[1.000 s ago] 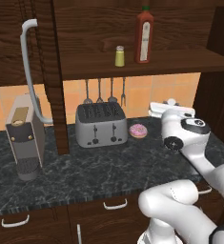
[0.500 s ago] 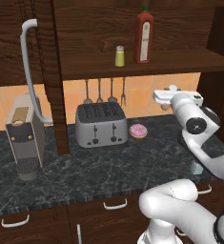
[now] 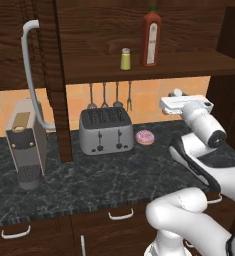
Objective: Put the shaker and condiment bottle from the counter next to their counterparts in the cabinet.
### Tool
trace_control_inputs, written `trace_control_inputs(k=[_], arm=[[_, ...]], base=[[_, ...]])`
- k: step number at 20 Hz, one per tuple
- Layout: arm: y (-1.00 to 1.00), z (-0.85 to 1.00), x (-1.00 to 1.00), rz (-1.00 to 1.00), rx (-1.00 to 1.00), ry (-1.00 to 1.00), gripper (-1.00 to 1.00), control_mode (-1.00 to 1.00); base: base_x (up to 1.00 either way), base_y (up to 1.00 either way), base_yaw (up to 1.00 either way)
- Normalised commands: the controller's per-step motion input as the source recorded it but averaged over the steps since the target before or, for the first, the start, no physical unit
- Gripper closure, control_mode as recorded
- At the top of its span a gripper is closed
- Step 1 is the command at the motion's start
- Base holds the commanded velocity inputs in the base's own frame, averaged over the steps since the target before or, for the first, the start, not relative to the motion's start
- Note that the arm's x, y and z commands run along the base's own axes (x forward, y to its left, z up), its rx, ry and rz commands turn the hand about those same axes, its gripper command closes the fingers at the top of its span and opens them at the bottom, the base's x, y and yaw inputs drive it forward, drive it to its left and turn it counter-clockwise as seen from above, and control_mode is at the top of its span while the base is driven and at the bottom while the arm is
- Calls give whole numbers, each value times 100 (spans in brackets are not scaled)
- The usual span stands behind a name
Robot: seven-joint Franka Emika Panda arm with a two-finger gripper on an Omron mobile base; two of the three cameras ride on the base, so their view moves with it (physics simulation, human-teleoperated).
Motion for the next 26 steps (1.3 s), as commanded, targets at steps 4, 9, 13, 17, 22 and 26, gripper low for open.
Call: trace_control_inputs(k=[4,9,13,17,22,26], arm=[[-3,13,-4,4,0,3,100,-100],[-6,65,-19,2,1,0,100,-100],[0,76,-31,2,0,0,100,-100],[0,81,-24,1,0,1,100,-100],[-6,80,-7,0,0,7,100,-100],[-15,66,0,2,-2,17,100,-100]], base=[[0,0,0],[0,0,0],[0,0,0],[0,0,0],[0,0,0],[0,0,0]])
